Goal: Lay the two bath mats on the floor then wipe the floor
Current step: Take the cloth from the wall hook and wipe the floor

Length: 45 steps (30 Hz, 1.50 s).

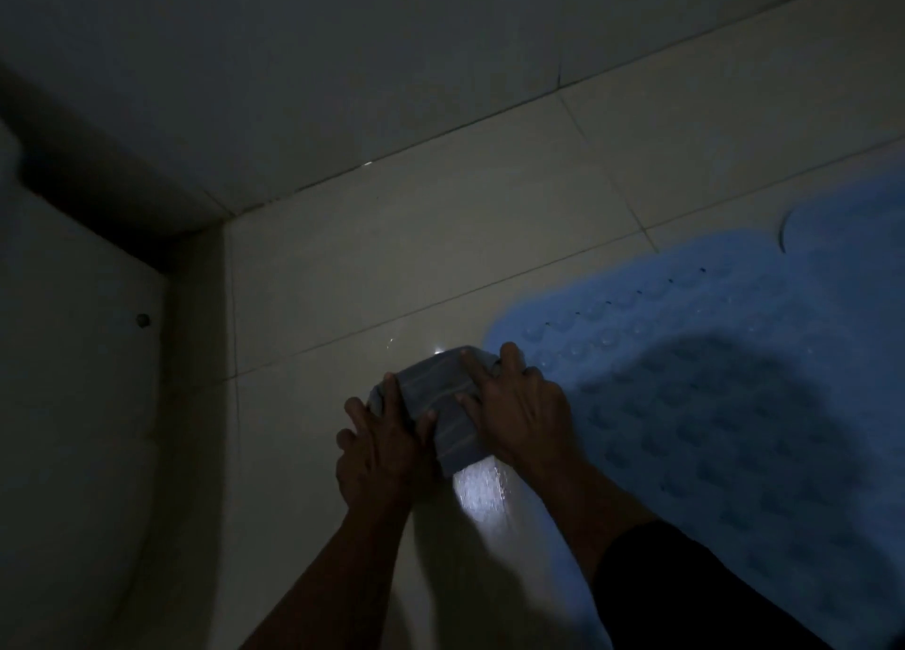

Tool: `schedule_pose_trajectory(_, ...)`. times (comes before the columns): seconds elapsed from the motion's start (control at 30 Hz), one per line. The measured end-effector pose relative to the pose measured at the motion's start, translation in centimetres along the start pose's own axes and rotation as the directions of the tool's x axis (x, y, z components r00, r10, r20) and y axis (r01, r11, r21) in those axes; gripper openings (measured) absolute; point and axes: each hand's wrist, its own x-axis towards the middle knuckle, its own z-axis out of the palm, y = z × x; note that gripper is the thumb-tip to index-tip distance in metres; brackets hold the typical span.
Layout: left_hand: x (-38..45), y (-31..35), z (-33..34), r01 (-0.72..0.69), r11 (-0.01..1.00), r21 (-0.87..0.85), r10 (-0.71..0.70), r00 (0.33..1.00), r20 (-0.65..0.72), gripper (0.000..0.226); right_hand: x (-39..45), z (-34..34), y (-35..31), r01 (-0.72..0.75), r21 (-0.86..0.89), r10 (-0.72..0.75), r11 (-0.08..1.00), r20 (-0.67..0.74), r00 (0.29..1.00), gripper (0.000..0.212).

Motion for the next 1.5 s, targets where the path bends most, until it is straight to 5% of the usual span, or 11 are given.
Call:
schedule_pose_trajectory(0.23, 5.4, 2.0, -1.6, -0.119, 0.987, 0.109, 0.120, 0.993, 0.002, 0.079, 3.6, 0.1, -0.2, -0.043, -0.021, 0.041, 0.999, -0.072, 0.997, 0.055)
schedule_pose_trajectory(0.4, 8.6, 2.6, -2.7, -0.218, 0.968, 0.124, 0.219, 0.976, 0.006, 0.077, 5.6, -1.1, -0.3, -0.065, 0.067, 0.063, 0.996, 0.033, 0.998, 0.056)
schedule_pose_trajectory(0.63, 12.1, 4.9, -4.2, -0.385, 0.902, 0.193, 0.394, 0.919, -0.007, 0.075, 6.8, -0.7, 0.6, -0.227, -0.028, 0.226, 0.973, -0.049, 0.973, 0.057)
schedule_pose_trajectory(0.8, 13.8, 7.8, -5.7, -0.472, 0.850, 0.235, 0.479, 0.877, 0.031, 0.075, 7.4, -2.4, 0.9, -0.345, 0.093, 0.342, 0.934, 0.044, 0.939, 0.059)
schedule_pose_trajectory(1.13, 16.5, 14.9, -6.2, -0.644, 0.712, 0.280, 0.654, 0.754, 0.068, 0.072, 9.3, -3.3, 5.1, -0.505, 0.078, 0.508, 0.860, -0.021, 0.861, 0.063)
schedule_pose_trajectory(1.33, 17.6, 19.9, -5.8, -0.693, 0.640, 0.331, 0.714, 0.696, 0.077, 0.071, 10.4, -5.0, 7.4, -0.611, 0.077, 0.597, 0.788, 0.148, 0.789, 0.068)
schedule_pose_trajectory(1.5, 18.0, 23.3, -5.1, -0.743, 0.580, 0.335, 0.761, 0.641, 0.104, 0.071, 11.0, -5.3, 9.4, -0.669, 0.049, 0.664, 0.742, 0.091, 0.742, 0.065)
